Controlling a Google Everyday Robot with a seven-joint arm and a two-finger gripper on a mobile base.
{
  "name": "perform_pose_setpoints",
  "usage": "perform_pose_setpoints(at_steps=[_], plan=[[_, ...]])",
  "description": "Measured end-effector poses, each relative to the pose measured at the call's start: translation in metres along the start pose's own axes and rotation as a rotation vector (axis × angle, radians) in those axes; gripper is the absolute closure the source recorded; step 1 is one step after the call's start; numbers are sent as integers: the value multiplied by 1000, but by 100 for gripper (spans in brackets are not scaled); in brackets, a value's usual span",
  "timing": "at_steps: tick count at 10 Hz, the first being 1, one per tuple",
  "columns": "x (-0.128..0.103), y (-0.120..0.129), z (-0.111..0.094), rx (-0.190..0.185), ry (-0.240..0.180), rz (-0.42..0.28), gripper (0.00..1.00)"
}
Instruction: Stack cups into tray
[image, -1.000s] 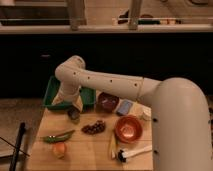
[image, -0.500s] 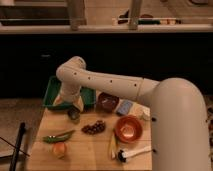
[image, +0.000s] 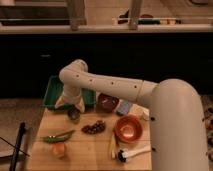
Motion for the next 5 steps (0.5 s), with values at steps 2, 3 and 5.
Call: perform_pose_setpoints(at_steps=[2, 3, 5], plan=[[0, 13, 7, 1, 3, 5, 20], [1, 22, 9, 3, 6, 10, 22], [3, 36, 13, 7, 7, 25, 47]])
